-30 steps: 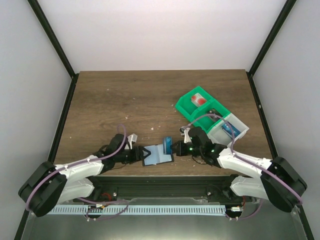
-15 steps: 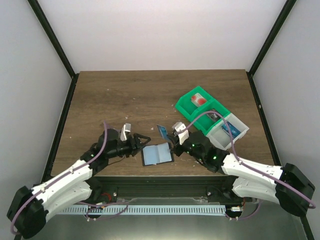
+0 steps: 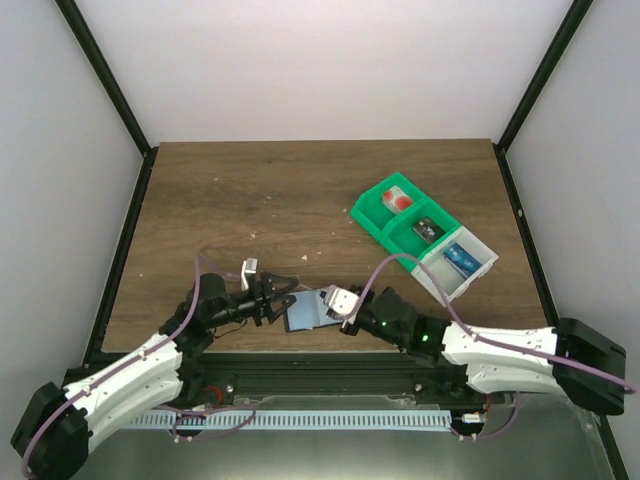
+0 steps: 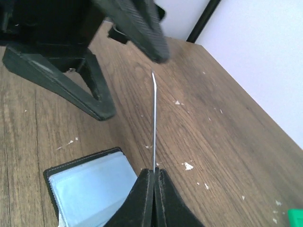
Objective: Take the credit cards out of the card holder
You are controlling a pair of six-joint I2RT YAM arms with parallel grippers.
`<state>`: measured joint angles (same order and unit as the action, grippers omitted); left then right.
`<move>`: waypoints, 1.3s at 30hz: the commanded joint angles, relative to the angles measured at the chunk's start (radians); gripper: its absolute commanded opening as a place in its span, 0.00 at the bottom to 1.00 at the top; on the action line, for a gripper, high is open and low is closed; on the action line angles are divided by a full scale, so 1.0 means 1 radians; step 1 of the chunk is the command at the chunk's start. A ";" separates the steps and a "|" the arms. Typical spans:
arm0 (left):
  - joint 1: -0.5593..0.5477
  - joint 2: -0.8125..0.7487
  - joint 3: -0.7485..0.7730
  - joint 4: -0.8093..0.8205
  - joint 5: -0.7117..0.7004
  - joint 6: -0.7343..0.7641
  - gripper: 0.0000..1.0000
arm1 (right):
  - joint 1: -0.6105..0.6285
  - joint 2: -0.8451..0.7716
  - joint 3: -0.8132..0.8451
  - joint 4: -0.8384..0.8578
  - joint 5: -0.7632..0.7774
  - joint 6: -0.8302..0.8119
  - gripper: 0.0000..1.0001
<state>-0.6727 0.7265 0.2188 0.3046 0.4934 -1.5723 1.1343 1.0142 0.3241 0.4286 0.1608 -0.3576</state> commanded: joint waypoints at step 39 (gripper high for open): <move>0.004 -0.007 -0.087 0.242 0.070 0.208 0.00 | 0.239 -0.179 0.231 -0.487 0.246 0.440 0.41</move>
<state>-0.6720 0.7345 0.1230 0.4957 0.5625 -1.5002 1.3655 0.9176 0.4397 0.1825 0.4168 -0.2150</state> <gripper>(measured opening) 0.015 0.397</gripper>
